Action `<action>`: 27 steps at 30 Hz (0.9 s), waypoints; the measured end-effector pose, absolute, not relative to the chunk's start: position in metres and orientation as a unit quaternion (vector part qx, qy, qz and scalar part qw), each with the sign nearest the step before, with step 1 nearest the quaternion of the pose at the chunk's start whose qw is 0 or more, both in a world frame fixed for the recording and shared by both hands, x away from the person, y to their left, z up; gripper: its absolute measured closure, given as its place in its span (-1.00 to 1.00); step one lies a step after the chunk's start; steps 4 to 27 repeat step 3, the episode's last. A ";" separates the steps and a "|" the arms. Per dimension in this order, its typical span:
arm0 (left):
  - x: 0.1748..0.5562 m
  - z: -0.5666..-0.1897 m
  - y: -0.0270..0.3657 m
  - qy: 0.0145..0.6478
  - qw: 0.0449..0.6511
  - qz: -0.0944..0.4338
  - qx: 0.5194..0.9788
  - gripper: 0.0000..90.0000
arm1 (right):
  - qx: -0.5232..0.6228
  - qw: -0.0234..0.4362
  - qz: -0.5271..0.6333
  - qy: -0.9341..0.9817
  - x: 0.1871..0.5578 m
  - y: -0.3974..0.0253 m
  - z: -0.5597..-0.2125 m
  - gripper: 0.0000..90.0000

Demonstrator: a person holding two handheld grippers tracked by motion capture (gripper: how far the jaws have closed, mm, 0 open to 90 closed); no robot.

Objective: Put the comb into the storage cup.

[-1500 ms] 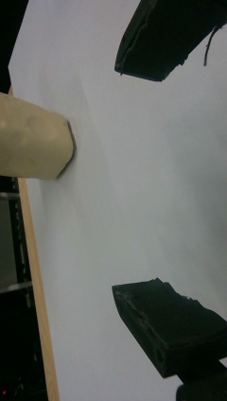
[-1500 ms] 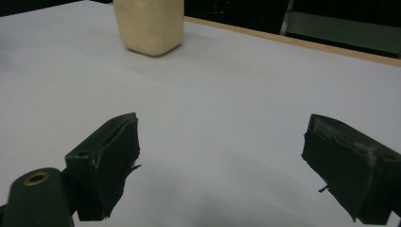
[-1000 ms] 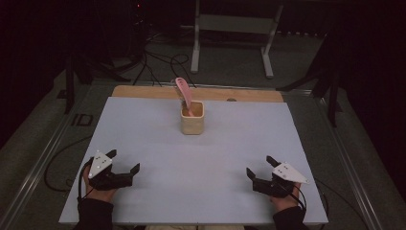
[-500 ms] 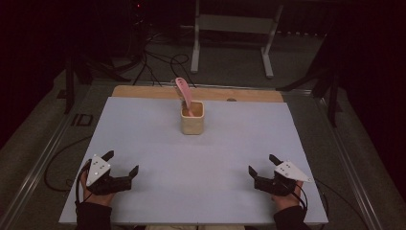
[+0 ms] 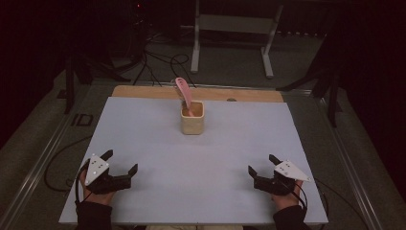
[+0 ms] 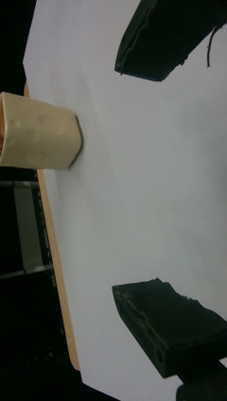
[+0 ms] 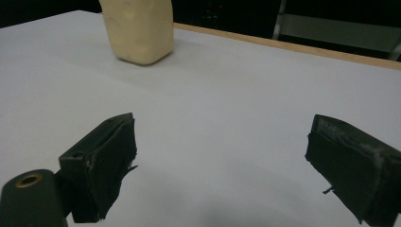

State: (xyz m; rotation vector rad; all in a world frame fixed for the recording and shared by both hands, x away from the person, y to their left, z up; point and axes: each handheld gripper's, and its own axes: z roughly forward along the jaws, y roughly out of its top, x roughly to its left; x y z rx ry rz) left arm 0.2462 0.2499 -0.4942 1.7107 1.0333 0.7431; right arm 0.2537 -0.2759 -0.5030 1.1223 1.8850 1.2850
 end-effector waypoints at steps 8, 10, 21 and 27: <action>0.247 -0.495 0.250 0.425 0.483 0.305 0.702 -1.00 | 0.423 0.294 0.481 0.709 0.254 -0.277 -0.503 -0.80; 0.247 -0.495 0.250 0.425 0.483 0.305 0.702 -1.00 | 0.423 0.294 0.481 0.709 0.254 -0.277 -0.503 -0.80; 0.247 -0.495 0.250 0.425 0.483 0.305 0.702 -1.00 | 0.423 0.294 0.481 0.709 0.254 -0.277 -0.503 -0.80; 0.247 -0.495 0.250 0.425 0.483 0.305 0.702 -1.00 | 0.423 0.294 0.481 0.709 0.254 -0.277 -0.503 -0.80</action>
